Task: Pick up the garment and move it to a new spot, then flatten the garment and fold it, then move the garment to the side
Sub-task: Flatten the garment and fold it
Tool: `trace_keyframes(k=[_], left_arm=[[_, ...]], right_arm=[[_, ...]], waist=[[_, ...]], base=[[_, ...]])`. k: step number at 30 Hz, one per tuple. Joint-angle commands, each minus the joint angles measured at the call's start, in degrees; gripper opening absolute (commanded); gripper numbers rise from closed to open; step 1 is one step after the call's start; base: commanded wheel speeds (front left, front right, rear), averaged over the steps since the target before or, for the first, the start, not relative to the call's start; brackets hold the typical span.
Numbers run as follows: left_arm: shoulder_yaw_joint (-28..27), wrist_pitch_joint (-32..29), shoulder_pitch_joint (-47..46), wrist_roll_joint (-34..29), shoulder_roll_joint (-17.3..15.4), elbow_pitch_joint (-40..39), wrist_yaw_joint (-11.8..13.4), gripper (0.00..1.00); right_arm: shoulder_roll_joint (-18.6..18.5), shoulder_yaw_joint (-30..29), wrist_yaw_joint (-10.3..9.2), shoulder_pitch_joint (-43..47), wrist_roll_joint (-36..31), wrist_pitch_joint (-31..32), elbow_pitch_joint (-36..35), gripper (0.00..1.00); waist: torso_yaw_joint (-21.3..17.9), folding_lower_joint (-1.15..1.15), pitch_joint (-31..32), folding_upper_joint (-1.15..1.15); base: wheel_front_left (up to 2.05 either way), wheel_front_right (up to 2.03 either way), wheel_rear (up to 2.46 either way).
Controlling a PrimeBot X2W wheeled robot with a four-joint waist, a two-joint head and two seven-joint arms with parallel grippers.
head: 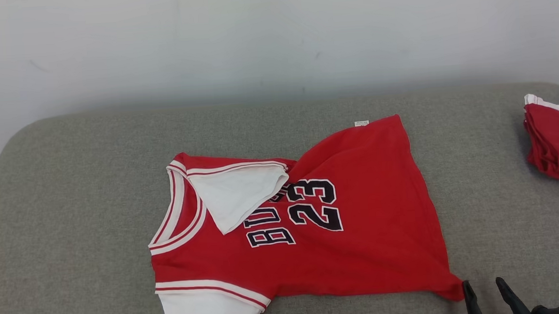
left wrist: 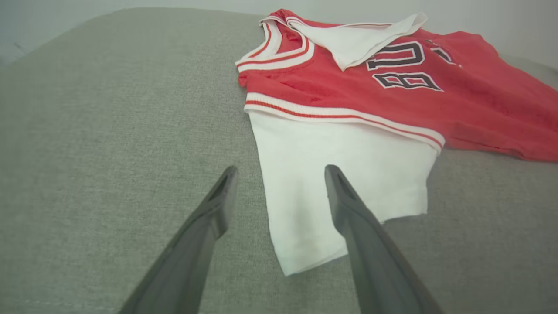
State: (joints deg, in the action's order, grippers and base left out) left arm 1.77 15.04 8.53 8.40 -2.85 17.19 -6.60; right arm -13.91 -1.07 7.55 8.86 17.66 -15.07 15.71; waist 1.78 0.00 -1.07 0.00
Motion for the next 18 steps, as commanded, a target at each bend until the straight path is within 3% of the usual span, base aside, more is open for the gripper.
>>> trace_keyframes(k=[1, 15, 16, 17, 18], left_arm=[[0.9, 0.2, -1.1, 1.2, 0.0, 2.6, -0.3, 1.0], [4.2, 0.2, -7.1, 8.0, 0.0, 17.3, -0.6, 1.0], [4.7, 0.1, -7.4, 8.8, 0.0, 18.0, -0.7, 1.0], [5.3, 0.1, -7.6, 9.5, 0.0, 18.8, -0.7, 1.0], [6.3, 0.1, -7.7, 10.3, 0.0, 19.9, -0.8, 0.44]], right_arm=[[-0.1, 0.6, -0.15, -1.6, 0.5, 0.0, 1.8, 1.0], [1.0, 3.7, -0.15, -8.3, 0.7, -0.1, 14.0, 1.0], [1.2, 3.8, -0.15, -8.4, 0.9, -0.1, 14.8, 0.93], [1.3, 3.9, -0.15, -8.7, 0.9, -0.1, 15.2, 0.46], [1.4, 4.0, -0.15, -9.0, 1.0, -0.1, 15.5, 0.08]], waist=[[-0.1, 0.0, -0.7, 0.0], [0.3, 0.0, -2.7, 0.0], [0.3, 0.0, -2.8, 0.0], [0.4, 0.0, -2.7, 0.0], [0.4, 0.0, -2.7, 0.0]], base=[[0.0, 0.0, 0.0], [0.0, 0.0, 0.0], [0.0, 0.0, 0.0], [0.0, 0.0, 0.0], [0.0, 0.0, 0.0]])
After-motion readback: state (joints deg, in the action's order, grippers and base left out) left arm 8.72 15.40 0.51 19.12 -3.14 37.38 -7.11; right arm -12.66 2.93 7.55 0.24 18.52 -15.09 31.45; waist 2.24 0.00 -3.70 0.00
